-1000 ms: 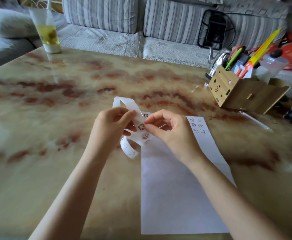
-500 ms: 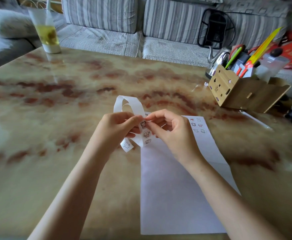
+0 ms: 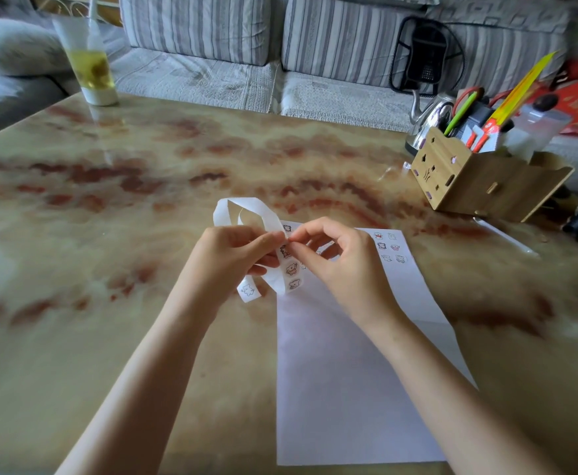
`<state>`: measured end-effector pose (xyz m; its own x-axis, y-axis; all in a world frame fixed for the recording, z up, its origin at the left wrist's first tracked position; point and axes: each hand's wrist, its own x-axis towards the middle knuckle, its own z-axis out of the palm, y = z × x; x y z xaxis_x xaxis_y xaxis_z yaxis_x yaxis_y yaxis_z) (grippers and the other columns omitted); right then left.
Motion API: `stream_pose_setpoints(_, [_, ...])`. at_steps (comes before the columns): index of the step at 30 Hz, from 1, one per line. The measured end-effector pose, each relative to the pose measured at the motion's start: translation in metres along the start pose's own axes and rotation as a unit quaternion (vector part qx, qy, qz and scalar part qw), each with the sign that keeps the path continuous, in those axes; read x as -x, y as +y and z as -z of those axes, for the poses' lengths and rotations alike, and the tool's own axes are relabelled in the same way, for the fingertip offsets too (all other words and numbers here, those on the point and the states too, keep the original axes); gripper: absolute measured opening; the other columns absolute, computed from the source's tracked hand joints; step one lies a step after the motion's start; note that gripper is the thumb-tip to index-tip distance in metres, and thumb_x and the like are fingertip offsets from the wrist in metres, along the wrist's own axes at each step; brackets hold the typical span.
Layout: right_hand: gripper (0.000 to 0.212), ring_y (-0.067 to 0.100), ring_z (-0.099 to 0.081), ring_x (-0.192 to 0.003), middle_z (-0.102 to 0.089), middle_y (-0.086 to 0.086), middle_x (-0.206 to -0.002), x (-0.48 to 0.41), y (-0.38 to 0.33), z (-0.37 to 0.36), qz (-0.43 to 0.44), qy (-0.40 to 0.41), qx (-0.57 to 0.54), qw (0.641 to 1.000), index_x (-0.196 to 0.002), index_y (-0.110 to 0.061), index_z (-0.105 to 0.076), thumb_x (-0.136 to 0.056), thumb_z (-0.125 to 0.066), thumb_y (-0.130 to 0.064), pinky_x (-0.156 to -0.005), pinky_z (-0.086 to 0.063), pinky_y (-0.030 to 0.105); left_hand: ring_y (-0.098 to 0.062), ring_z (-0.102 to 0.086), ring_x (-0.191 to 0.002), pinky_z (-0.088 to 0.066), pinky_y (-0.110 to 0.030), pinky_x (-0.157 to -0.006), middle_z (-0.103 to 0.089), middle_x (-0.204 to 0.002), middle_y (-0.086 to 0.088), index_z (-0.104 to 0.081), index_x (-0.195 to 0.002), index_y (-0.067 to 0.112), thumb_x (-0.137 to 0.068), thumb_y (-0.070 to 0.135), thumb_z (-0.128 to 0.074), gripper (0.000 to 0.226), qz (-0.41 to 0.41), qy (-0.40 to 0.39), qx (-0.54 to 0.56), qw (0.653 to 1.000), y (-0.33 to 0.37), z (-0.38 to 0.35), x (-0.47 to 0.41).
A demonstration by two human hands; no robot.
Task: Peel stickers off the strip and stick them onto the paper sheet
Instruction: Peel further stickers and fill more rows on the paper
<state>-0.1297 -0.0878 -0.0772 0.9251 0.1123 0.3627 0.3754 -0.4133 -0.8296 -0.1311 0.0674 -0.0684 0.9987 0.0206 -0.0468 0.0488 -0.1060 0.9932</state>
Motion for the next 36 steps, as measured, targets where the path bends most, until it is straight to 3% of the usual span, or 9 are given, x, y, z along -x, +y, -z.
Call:
stream_pose_setpoints(3, [0.003,0.005,-0.057,-0.072,-0.061,-0.012,-0.081,-0.001,0.002,0.000,0.030,0.000,0.035,0.999,-0.085,-0.015,-0.069,-0.083,-0.071,-0.014,-0.061,-0.044,0.015,-0.001,-0.067,-0.064,-0.050,-0.012,-0.056,-0.073,-0.067,0.004,-0.074,-0.076,0.015,-0.086,0.021,-0.067,0.013,0.001,0.002,-0.003,1.000,0.000,-0.001,0.000])
stream_pose_setpoints(7, [0.004,0.012,-0.055,-0.076,-0.059,-0.011,-0.091,0.000,0.008,0.000,0.079,0.003,0.082,0.994,-0.084,-0.016,-0.067,-0.083,-0.069,-0.020,-0.066,-0.049,0.035,0.001,-0.065,-0.060,-0.050,-0.011,-0.055,-0.071,-0.062,0.007,-0.074,-0.074,0.016,-0.086,0.022,-0.067,0.014,0.000,0.004,-0.013,1.000,-0.001,-0.001,0.000])
stream_pose_setpoints(10, [0.005,0.012,-0.054,-0.078,-0.057,-0.011,-0.093,0.002,0.009,0.002,0.084,-0.010,0.081,0.993,-0.084,-0.017,-0.066,-0.085,-0.068,-0.022,-0.070,-0.048,0.029,0.001,-0.065,-0.061,-0.050,-0.012,-0.055,-0.071,-0.062,0.007,-0.074,-0.075,0.016,-0.086,0.022,-0.066,0.015,0.000,0.007,-0.017,1.000,-0.002,-0.001,0.000])
stream_pose_setpoints(14, [0.006,0.010,-0.054,-0.083,-0.055,-0.009,-0.095,0.003,0.005,0.007,0.008,-0.025,-0.019,0.999,-0.081,-0.018,-0.067,-0.086,-0.069,-0.015,-0.078,-0.042,0.013,-0.007,-0.069,-0.069,-0.052,-0.014,-0.058,-0.074,-0.074,-0.003,-0.074,-0.081,0.013,-0.087,0.022,-0.065,0.015,-0.005,0.018,-0.030,0.999,-0.004,0.000,-0.002])
stream_pose_setpoints(19, [0.009,0.000,-0.052,-0.063,-0.060,-0.011,-0.077,-0.004,0.012,0.032,-0.088,-0.028,-0.037,0.995,-0.079,-0.022,-0.066,-0.086,-0.068,-0.017,-0.064,-0.043,0.016,-0.007,-0.069,-0.067,-0.052,-0.014,-0.057,-0.074,-0.076,-0.006,-0.074,-0.080,0.013,-0.088,0.020,-0.063,0.015,-0.017,0.040,-0.051,0.998,-0.006,0.001,-0.003])
stream_pose_setpoints(24, [0.005,0.003,-0.051,-0.051,-0.066,0.003,-0.072,-0.014,0.043,0.070,-0.185,0.006,-0.008,0.983,-0.081,-0.009,-0.067,-0.086,-0.066,-0.007,-0.042,-0.039,0.018,-0.005,-0.068,-0.064,-0.052,-0.014,-0.057,-0.074,-0.074,-0.005,-0.074,-0.079,0.014,-0.088,0.019,-0.063,0.015,-0.022,0.045,-0.054,0.997,-0.006,0.001,-0.004])
stream_pose_setpoints(32, [0.003,0.009,-0.047,-0.050,-0.068,-0.002,-0.066,-0.016,0.072,0.087,-0.271,-0.001,0.022,0.962,-0.079,-0.010,-0.070,-0.081,-0.071,-0.009,-0.040,-0.032,0.009,-0.004,-0.068,-0.065,-0.052,-0.013,-0.057,-0.074,-0.075,-0.004,-0.074,-0.081,0.012,-0.087,0.019,-0.063,0.014,-0.016,0.050,-0.056,0.997,-0.006,0.000,-0.006])
stream_pose_setpoints(36, [0.001,-0.001,-0.046,-0.042,-0.068,0.001,-0.070,-0.015,0.071,0.082,-0.274,0.006,0.019,0.962,-0.080,-0.010,-0.071,-0.081,-0.072,-0.009,-0.043,-0.035,0.006,-0.005,-0.069,-0.066,-0.053,-0.014,-0.059,-0.074,-0.074,-0.003,-0.074,-0.081,0.013,-0.088,0.019,-0.063,0.014,-0.013,0.050,-0.058,0.997,-0.007,0.001,-0.006])
